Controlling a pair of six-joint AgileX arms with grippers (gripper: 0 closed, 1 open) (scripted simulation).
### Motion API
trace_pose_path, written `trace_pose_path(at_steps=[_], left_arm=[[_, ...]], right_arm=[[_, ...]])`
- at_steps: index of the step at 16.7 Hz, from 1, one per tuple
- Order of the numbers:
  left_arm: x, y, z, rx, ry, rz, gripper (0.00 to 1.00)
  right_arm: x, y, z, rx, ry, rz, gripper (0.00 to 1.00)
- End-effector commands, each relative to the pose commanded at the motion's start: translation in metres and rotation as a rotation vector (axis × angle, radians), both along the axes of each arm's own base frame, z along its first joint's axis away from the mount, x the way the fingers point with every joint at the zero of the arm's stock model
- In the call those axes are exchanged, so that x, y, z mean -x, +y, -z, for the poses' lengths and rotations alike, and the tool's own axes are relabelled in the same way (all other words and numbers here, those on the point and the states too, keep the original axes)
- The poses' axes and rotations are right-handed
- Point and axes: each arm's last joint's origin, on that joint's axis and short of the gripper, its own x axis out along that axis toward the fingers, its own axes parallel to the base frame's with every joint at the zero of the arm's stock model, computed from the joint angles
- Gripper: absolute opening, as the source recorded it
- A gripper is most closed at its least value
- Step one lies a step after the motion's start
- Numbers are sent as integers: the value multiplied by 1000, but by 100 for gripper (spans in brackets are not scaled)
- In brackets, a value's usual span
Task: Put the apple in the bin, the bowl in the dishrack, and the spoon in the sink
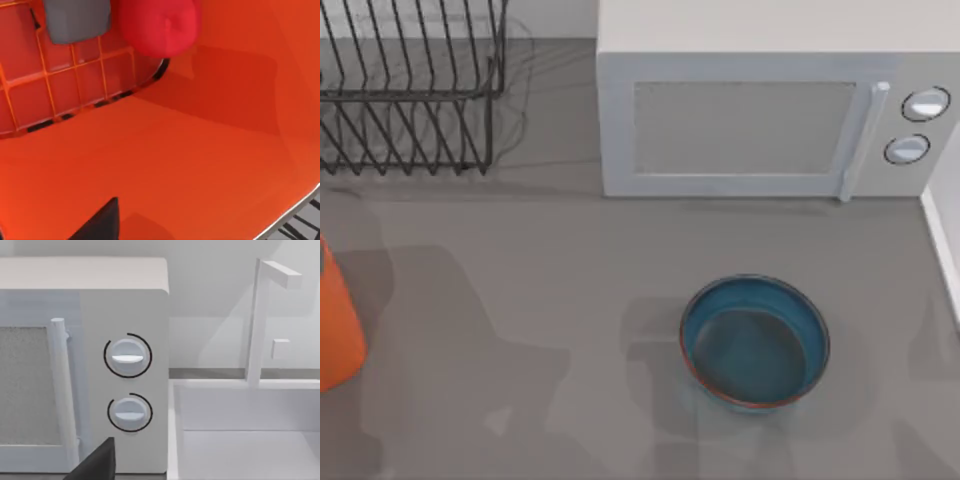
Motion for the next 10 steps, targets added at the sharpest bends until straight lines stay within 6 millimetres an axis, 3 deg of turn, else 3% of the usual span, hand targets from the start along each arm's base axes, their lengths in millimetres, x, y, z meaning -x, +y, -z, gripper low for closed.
trace_pose_path(at_steps=[6, 10], left_arm=[[38, -7, 8, -361, -166, 317, 100], [67, -12, 17, -729, -264, 547, 100]], right_arm=[[0, 0, 0, 0, 0, 0, 100], [0, 0, 0, 0, 0, 0, 100]])
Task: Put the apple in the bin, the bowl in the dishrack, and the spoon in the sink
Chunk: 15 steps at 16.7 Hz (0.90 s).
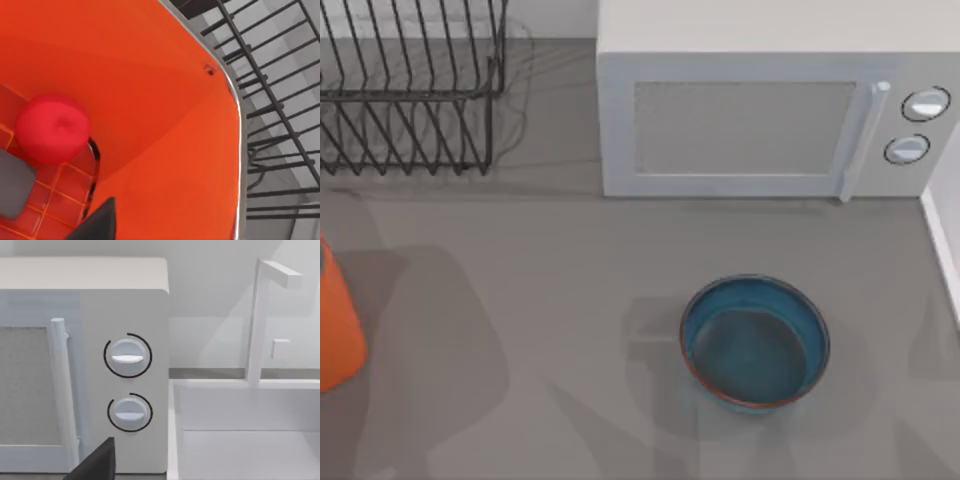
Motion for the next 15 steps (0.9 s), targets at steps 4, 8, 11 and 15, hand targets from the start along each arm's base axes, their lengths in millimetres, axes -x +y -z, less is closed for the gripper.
trace_pose_path(at_steps=[4, 8, 11, 15], left_arm=[[27, -6, 25, -437, -130, 174, 100], [38, -12, 57, -763, -243, 275, 100], [39, -18, 78, -898, -315, 349, 100], [39, -22, 86, -938, -344, 390, 100]], right_arm=[[0, 0, 0, 0, 0, 0, 100], [0, 0, 0, 0, 0, 0, 100], [0, 0, 0, 0, 0, 0, 100], [0, 0, 0, 0, 0, 0, 100]])
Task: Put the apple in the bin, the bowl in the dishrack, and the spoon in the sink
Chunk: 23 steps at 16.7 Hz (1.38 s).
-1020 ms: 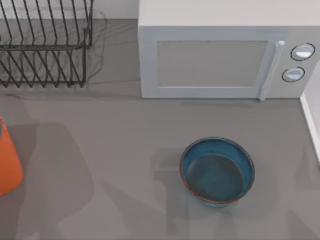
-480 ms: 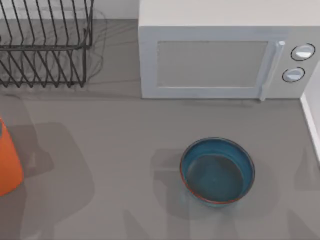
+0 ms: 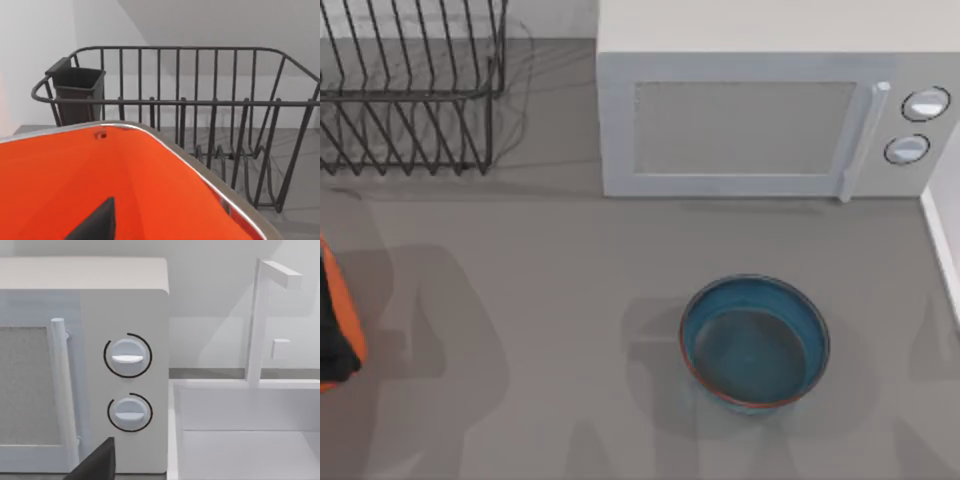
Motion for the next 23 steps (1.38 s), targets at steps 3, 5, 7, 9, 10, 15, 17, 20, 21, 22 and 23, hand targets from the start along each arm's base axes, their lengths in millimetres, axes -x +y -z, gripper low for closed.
trace_pose_path(at_steps=[3, 5, 7, 9, 10, 15, 17, 20, 21, 22, 23], left_arm=[[0, 0, 0, 1, 3, -5, 100], [0, 0, -1, 1, 9, 0, 100], [0, -3, -8, 2, 41, 24, 100], [-2, -8, -20, 8, 98, 66, 100], [-4, -11, -28, 12, 135, 91, 100], [-35, -44, -75, 10, 453, 245, 100], [-59, -69, -88, -12, 630, 297, 100], [-93, -118, -103, -56, 855, 352, 100], [-103, -137, -106, -73, 922, 362, 100], [-112, -158, -107, -92, 986, 366, 100], [-121, -179, -107, -111, 1048, 365, 100]], right_arm=[[0, 0, 0, 0, 0, 0, 100], [0, 0, 0, 0, 0, 0, 100], [0, 0, 0, 0, 0, 0, 100], [0, 0, 0, 0, 0, 0, 100], [0, 0, 0, 0, 0, 0, 100], [0, 0, 0, 0, 0, 0, 100], [0, 0, 0, 0, 0, 0, 100], [0, 0, 0, 0, 0, 0, 100], [0, 0, 0, 0, 0, 0, 100], [0, 0, 0, 0, 0, 0, 100], [0, 0, 0, 0, 0, 0, 100]])
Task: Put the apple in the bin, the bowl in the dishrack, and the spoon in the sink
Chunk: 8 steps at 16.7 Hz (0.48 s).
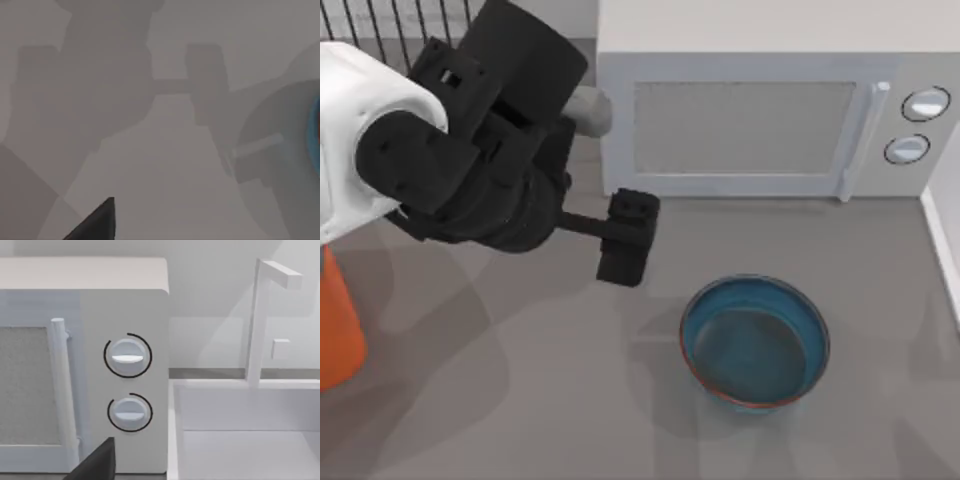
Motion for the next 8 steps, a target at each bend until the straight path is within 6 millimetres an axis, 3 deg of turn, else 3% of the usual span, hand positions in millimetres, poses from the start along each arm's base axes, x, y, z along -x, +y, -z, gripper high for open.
trace_pose_path(at_steps=[4, 8], left_arm=[[-21, -88, 11, -107, 169, -5, 100], [-24, -162, 29, -186, 257, -59, 100]], right_arm=[[0, 0, 0, 0, 0, 0, 100], [0, 0, 0, 0, 0, 0, 100]])
